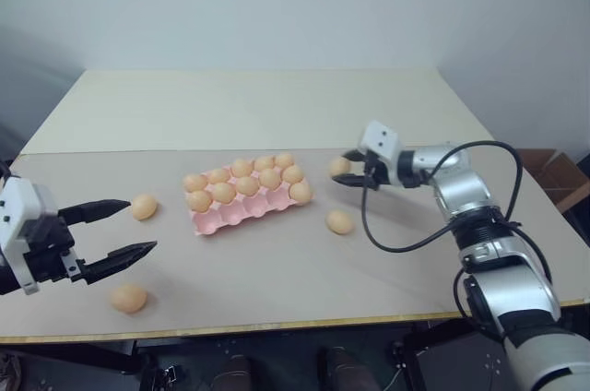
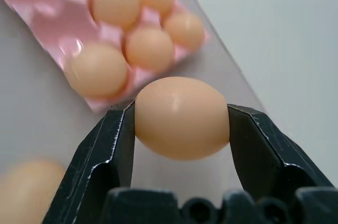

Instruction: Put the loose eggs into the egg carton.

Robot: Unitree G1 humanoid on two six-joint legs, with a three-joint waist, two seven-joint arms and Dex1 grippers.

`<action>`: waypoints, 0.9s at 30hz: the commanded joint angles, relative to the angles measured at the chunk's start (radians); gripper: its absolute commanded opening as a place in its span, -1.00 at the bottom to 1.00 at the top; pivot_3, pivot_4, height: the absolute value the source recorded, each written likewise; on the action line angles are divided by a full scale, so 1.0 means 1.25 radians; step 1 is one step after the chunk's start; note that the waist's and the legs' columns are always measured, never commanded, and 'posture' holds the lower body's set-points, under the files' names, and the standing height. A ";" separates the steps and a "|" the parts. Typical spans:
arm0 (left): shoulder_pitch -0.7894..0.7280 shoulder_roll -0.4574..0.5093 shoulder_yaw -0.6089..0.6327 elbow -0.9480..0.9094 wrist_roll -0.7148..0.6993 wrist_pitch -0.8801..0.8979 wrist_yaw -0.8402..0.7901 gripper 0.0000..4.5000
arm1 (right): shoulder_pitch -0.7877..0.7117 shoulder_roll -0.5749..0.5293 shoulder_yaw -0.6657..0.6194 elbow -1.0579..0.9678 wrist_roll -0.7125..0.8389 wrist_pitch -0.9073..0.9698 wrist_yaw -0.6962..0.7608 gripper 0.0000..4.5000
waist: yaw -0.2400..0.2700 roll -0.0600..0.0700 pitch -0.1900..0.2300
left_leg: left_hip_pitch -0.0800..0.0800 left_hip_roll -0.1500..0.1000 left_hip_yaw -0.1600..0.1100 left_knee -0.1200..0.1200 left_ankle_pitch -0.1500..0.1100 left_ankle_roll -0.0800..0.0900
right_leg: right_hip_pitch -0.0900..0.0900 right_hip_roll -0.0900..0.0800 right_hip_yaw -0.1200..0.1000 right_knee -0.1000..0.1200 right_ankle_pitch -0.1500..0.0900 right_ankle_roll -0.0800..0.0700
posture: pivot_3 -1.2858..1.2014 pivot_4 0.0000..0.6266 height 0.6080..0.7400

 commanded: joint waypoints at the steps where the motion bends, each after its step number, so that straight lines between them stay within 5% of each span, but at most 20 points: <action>1: -0.013 0.015 -0.007 0.002 0.008 -0.015 -0.002 1.00 | -0.002 0.052 0.016 -0.109 0.017 0.067 -0.033 0.14 | 0.000 0.000 0.000 | 0.000 0.000 0.000 0.000 0.000 0.000 | 0.000 0.000 0.000 0.000 0.000 0.000 | 0.03 -0.52 1.00; 11: -0.005 0.005 0.001 -0.009 0.009 -0.017 -0.003 1.00 | 0.000 0.142 0.113 -0.091 -0.071 0.094 -0.121 0.14 | -0.001 0.000 0.000 | -0.001 -0.002 0.000 0.000 0.000 0.000 | 0.000 -0.002 -0.001 -0.001 0.000 -0.004 | 0.03 -0.52 1.00; 17: -0.010 0.007 -0.005 -0.009 0.008 -0.015 0.004 1.00 | -0.004 0.143 0.101 -0.114 -0.064 0.110 -0.139 0.99 | -0.006 0.000 0.000 | -0.001 -0.001 0.000 0.000 0.000 0.000 | -0.001 -0.001 -0.001 0.000 0.000 -0.003 | 0.03 -0.52 1.00; 27: -0.042 0.007 -0.044 0.017 0.015 -0.028 -0.002 1.00 | 0.139 -0.103 -0.082 -0.419 0.137 0.182 0.025 0.99 | 0.014 0.000 0.000 | -0.001 -0.001 0.000 0.000 0.000 0.000 | 0.000 -0.002 -0.001 -0.001 -0.001 -0.002 | 0.03 -0.52 1.00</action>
